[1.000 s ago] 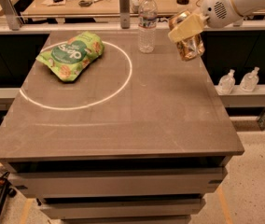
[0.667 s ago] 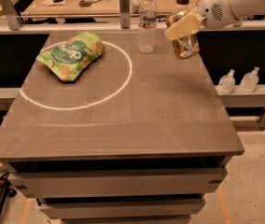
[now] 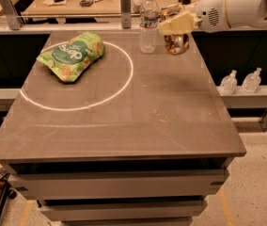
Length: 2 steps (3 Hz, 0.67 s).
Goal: Place orange can upright
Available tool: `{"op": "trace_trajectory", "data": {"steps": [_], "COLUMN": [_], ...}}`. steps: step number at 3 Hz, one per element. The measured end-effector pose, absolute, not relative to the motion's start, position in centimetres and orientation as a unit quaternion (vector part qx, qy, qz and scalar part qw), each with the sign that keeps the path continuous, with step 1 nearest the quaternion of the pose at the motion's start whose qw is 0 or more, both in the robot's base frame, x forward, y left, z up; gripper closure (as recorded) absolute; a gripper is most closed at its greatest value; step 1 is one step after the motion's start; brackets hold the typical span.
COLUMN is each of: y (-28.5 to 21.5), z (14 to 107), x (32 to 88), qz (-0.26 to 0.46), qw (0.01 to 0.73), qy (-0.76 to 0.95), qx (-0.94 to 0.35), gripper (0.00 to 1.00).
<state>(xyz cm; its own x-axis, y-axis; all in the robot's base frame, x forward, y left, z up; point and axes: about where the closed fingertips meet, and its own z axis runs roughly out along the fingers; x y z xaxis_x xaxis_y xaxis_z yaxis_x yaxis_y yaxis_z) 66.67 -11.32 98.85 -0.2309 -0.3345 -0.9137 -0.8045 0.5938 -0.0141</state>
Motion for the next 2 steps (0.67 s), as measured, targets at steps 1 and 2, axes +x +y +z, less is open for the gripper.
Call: {"op": "trace_trajectory", "data": {"steps": [1,2], "y": [-10.5,-10.1], "z": [98.7,97.9], "x": [65.8,64.8], "qz": [0.240,0.236], "qw": [0.507,0.527], "qy": [0.730,0.724], "qx": [-0.390,-0.376], "gripper": [1.00,1.00]}}
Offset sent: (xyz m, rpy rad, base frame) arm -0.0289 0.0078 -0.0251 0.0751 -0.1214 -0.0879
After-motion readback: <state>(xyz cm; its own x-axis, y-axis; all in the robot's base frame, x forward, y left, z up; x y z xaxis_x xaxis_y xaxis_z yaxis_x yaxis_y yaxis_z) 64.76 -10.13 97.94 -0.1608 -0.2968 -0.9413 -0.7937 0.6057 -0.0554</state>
